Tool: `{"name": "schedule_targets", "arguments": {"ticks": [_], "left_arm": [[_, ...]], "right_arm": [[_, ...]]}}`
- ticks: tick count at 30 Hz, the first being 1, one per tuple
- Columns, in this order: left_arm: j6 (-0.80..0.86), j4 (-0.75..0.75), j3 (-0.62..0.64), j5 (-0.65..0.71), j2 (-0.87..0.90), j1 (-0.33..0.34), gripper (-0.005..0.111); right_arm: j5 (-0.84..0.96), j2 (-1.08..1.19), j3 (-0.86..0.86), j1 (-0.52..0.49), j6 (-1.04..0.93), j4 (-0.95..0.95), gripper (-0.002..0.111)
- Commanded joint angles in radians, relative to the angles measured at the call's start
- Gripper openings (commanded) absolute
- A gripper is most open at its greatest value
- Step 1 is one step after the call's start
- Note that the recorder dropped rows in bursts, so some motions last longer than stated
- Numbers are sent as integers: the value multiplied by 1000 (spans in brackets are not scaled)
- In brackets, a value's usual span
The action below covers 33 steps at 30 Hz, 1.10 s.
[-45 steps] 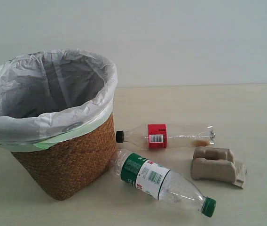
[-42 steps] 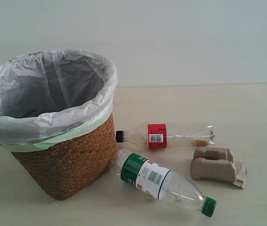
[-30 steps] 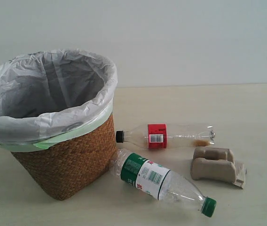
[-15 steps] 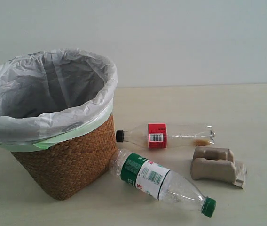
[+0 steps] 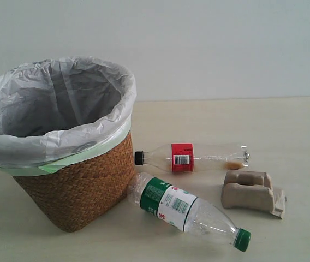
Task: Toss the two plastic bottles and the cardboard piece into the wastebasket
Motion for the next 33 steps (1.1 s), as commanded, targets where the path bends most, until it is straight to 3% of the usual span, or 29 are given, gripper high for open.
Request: {"name": "schedule_targets", "arguments": {"ticks": [1, 13, 16, 21, 26, 28, 29, 30, 32, 33], "left_arm": [[-5, 3, 4, -1, -3, 1, 4], [-5, 3, 4, -1, -3, 1, 4], [-5, 3, 4, -1, -3, 1, 4], [-5, 3, 4, -1, -3, 1, 4], [-5, 3, 4, -1, -3, 1, 4], [-5, 3, 4, -1, -3, 1, 4], [-5, 3, 4, -1, -3, 1, 4], [-5, 3, 4, -1, -3, 1, 4], [-5, 3, 4, -1, -3, 1, 4], [-5, 3, 4, -1, -3, 1, 4]], "right_arm": [[-75, -4, -1, -4, 8, 4, 2], [-295, -4, -6, 25, -43, -22, 2], [-220, 49, -91, 93, -193, -41, 2], [-30, 420, -384, 270, -459, -48, 3], [259, 805, -699, 357, -602, -51, 5], [373, 961, -819, 367, -662, -51, 14], [462, 1035, -896, 367, -698, -54, 25], [573, 1163, -1004, 367, -753, -83, 46], [715, 1308, -1143, 367, -832, -93, 75], [744, 1342, -1168, 367, -865, -97, 76]]}}
